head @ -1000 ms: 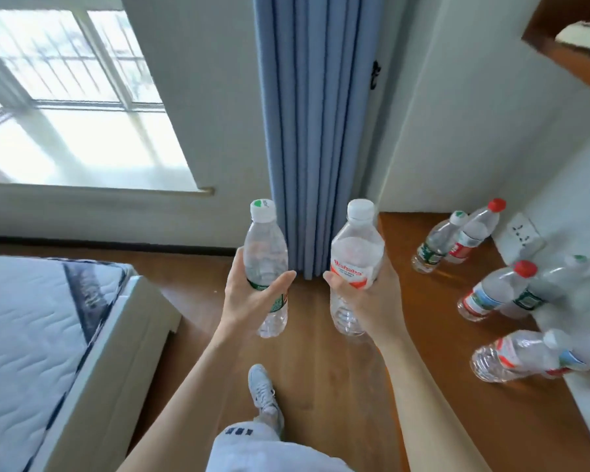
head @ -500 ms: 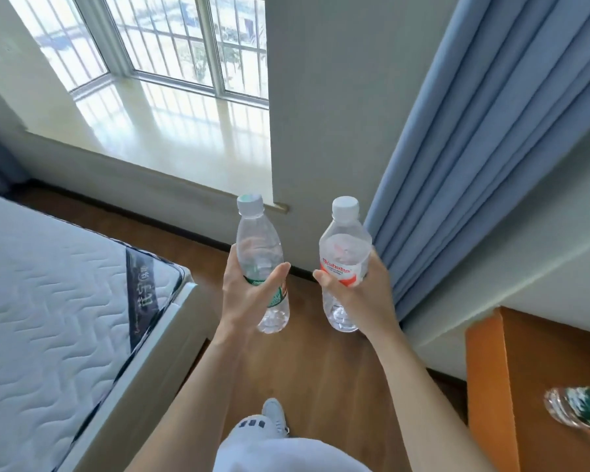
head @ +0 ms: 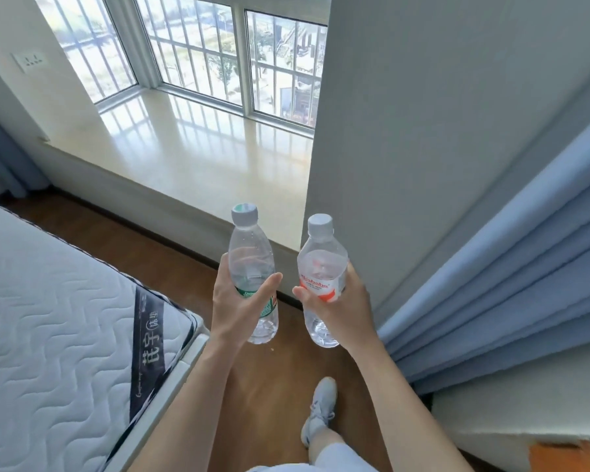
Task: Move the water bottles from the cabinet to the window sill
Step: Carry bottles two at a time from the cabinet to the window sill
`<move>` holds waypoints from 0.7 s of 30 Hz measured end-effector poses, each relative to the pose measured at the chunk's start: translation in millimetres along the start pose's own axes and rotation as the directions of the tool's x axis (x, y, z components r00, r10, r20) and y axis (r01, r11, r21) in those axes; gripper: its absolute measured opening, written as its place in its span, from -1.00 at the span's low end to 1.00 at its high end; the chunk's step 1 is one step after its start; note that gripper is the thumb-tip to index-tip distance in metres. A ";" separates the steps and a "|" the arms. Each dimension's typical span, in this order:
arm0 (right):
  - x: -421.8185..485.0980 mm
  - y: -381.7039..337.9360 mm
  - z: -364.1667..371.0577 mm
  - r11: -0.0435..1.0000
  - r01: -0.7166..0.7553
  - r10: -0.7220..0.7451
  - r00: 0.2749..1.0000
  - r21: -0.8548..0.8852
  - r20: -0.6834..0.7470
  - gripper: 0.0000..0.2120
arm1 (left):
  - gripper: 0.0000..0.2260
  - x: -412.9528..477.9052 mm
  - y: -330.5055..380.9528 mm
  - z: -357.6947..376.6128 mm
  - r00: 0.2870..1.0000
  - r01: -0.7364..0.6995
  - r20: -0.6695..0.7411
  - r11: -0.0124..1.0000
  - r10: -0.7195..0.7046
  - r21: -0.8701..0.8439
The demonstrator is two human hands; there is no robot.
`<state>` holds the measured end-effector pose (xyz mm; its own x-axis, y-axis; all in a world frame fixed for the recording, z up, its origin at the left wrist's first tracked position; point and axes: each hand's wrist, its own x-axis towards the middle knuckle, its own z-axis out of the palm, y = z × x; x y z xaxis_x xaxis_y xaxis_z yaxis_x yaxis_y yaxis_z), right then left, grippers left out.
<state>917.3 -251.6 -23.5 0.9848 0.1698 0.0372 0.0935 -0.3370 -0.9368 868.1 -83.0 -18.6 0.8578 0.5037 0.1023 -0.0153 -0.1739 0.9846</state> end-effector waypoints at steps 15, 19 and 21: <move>283.7 -37.5 118.0 0.991 0.087 -0.115 0.937 0.099 0.329 -0.42 | -0.55 236.0 -19.7 -22.8 0.927 0.069 -0.374 0.991 -0.020 0.118; 338.9 -49.6 158.1 0.989 0.052 -0.108 0.894 0.140 0.434 -0.46 | -0.54 277.7 -20.4 -38.5 0.870 0.104 -0.492 0.986 -0.028 0.128; 355.3 -53.3 177.2 0.987 0.046 -0.114 0.871 0.151 0.479 -0.48 | -0.60 290.2 -24.5 -45.9 0.831 0.125 -0.554 0.986 -0.045 0.108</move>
<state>1236.3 -9.2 -22.0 0.7765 0.6295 -0.0276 0.1156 -0.1853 -0.9759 1093.7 106.3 -6.5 0.4290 0.8955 0.1189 0.1479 -0.1995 0.9687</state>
